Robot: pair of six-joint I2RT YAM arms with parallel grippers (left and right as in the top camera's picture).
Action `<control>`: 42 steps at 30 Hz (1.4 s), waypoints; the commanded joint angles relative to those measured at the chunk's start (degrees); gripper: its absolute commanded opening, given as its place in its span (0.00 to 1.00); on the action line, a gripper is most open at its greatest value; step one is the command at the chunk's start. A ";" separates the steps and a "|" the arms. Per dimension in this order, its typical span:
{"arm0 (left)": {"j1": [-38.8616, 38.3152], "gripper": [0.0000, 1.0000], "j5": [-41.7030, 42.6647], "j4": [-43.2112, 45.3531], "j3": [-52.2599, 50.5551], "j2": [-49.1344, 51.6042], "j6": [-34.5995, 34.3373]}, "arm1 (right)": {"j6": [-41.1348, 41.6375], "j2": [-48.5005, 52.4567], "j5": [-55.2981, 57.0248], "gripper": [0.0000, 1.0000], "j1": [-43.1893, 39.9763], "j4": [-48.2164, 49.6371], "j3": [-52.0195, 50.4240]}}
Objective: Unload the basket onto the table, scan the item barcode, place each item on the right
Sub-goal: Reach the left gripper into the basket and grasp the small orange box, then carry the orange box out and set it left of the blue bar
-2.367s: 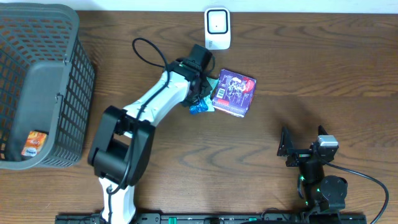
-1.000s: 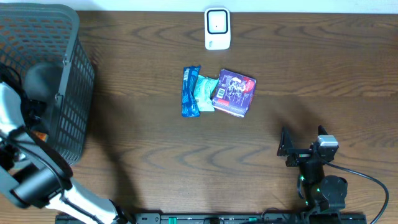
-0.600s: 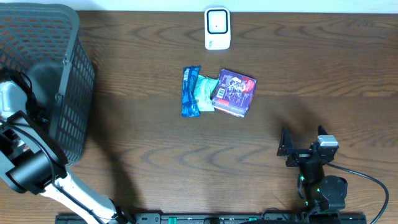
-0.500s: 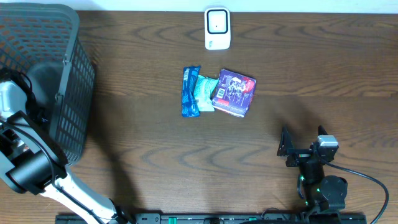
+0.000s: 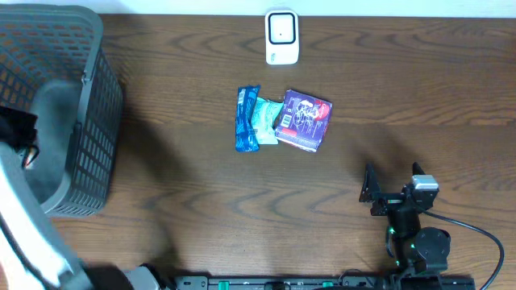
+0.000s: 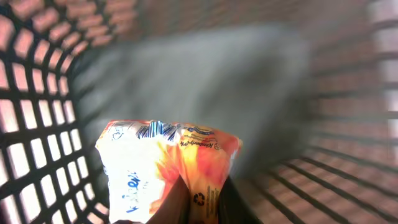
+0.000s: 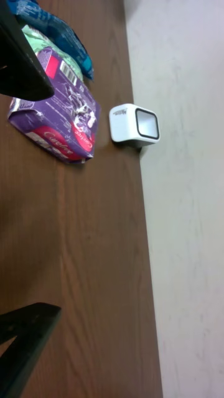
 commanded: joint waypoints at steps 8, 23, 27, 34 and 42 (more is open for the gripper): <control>-19.89 0.07 15.58 7.93 0.61 -27.30 13.09 | -0.57 -0.31 -0.15 0.99 -0.24 -0.07 -0.17; -54.84 0.08 14.95 10.19 0.59 -5.01 24.20 | -0.57 -0.31 -0.13 0.99 -0.24 -0.07 -0.17; -57.22 0.08 14.91 10.19 0.59 5.46 24.00 | -0.57 -0.31 -0.13 0.99 -0.24 -0.07 -0.17; -57.29 0.31 14.69 9.94 0.59 19.32 23.80 | -0.55 -0.31 -0.13 0.99 -0.24 -0.07 -0.17; -53.94 0.84 14.25 7.65 2.58 16.57 23.80 | -0.55 -0.31 -0.13 0.99 -0.24 -0.07 -0.17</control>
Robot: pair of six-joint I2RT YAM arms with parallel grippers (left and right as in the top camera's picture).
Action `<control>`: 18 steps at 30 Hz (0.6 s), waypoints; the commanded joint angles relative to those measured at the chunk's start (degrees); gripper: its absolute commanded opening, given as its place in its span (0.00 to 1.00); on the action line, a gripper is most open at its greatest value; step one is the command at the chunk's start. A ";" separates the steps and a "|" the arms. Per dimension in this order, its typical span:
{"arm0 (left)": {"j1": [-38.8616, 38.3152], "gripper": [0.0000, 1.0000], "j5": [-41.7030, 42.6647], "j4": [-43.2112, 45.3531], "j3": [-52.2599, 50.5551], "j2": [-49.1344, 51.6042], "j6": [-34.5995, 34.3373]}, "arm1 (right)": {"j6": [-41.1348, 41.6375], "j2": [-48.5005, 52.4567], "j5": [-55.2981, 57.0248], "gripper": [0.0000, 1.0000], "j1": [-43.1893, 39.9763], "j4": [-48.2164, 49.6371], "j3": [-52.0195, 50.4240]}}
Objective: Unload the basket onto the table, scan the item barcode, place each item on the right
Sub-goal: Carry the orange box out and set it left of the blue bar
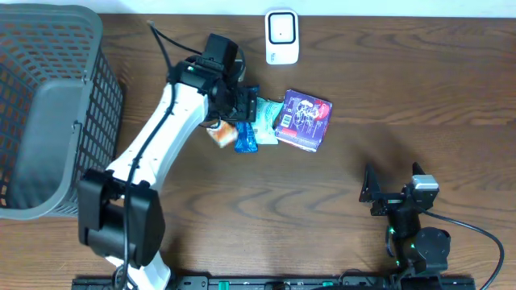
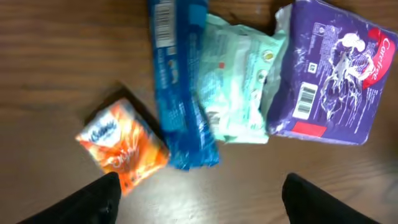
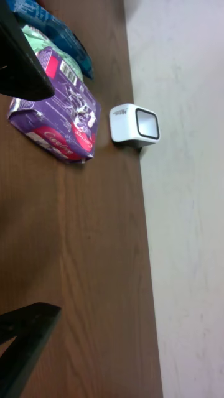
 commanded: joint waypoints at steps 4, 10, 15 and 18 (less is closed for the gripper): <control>9.68 0.99 -5.84 -6.32 3.21 -13.44 0.24 | -0.55 -0.31 -0.11 0.99 -0.24 -0.07 -0.17; 20.74 0.98 -7.65 -15.26 3.21 -18.14 0.24 | -0.61 -0.31 0.48 0.99 -0.26 -0.07 -0.17; 24.81 0.98 -7.65 -18.08 3.10 -17.99 0.26 | 10.23 -0.31 -6.49 0.99 -0.24 7.39 -0.17; 24.92 0.98 -7.67 -18.10 3.10 -17.99 0.26 | 24.46 -0.31 -16.24 0.99 -0.24 13.49 -0.17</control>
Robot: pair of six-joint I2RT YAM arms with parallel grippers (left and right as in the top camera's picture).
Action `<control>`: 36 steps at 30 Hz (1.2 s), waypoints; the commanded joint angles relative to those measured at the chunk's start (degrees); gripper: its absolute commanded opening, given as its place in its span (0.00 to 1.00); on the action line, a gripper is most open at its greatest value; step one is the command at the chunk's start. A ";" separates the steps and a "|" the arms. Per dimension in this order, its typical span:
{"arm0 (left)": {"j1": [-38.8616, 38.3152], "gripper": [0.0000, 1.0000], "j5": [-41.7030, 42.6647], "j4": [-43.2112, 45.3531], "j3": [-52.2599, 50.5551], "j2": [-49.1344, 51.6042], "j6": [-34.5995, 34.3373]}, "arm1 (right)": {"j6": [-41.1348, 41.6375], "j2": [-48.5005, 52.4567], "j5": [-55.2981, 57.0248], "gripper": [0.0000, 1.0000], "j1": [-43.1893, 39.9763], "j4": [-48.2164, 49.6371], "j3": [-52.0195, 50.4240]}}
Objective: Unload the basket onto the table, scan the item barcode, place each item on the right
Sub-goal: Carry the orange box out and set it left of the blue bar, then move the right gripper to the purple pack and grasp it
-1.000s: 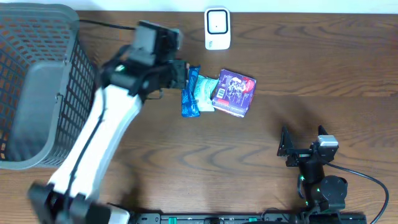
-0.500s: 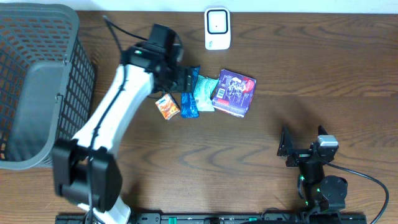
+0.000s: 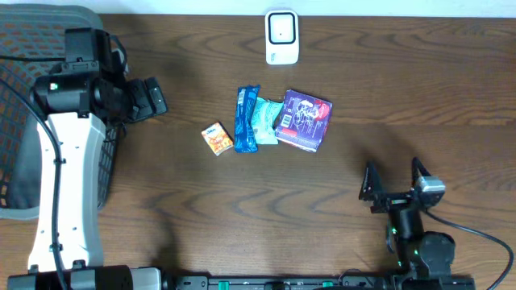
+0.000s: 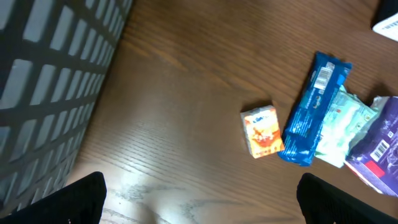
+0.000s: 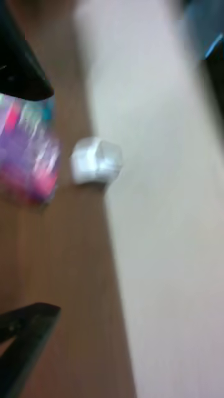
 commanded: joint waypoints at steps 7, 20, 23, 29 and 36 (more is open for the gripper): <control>0.48 0.98 -0.57 -0.42 0.00 0.00 0.31 | 18.84 1.22 -6.91 0.99 -0.22 30.29 3.37; 0.48 0.98 -0.57 -0.39 0.00 0.00 0.31 | -10.51 43.80 -14.58 0.99 -0.20 -47.10 69.11; 0.48 0.98 -0.57 -0.39 0.00 0.00 0.31 | -12.74 52.70 -25.16 0.99 -0.20 -62.62 78.84; 0.48 0.98 -0.57 -0.39 0.02 0.00 0.31 | -1.73 68.87 -26.73 0.93 1.57 -65.99 80.89; 0.48 0.98 -0.57 -0.39 0.00 0.00 0.31 | 0.42 85.00 -17.07 0.86 5.68 -68.65 80.94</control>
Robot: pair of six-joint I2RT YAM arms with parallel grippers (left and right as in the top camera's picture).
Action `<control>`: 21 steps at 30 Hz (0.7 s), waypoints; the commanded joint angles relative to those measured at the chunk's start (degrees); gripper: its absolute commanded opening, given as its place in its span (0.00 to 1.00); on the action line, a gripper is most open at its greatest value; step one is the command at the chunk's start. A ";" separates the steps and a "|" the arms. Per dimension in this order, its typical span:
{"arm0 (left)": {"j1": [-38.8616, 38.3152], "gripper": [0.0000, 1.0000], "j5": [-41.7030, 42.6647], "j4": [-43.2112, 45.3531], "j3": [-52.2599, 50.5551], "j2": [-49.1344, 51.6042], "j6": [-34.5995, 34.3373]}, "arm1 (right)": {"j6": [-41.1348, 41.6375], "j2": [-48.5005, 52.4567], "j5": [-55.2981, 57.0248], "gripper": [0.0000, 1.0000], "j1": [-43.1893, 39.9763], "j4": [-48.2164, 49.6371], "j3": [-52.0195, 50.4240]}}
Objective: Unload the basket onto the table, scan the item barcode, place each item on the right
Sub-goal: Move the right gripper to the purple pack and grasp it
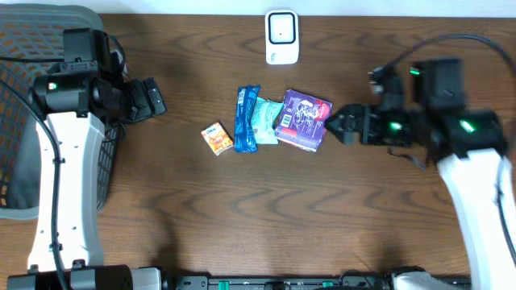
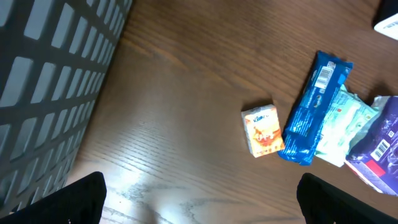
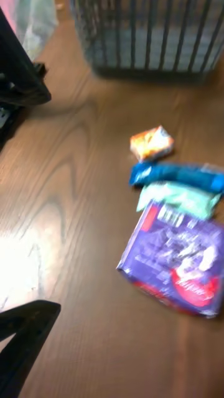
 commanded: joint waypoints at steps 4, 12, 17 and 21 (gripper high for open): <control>0.15 0.98 -0.55 -0.15 0.09 -0.04 0.31 | 4.02 12.63 4.28 0.62 0.35 3.06 0.48; 0.15 0.98 -0.55 -0.15 0.09 -0.04 0.31 | 6.97 26.75 3.63 0.68 -0.81 10.45 0.48; 0.15 0.98 -0.55 -0.15 0.09 -0.04 0.31 | 5.31 32.11 -3.96 0.67 -4.70 14.99 0.48; 0.15 0.98 -0.55 -0.15 0.09 -0.04 0.31 | 3.10 36.68 -13.20 0.65 -7.28 17.99 0.48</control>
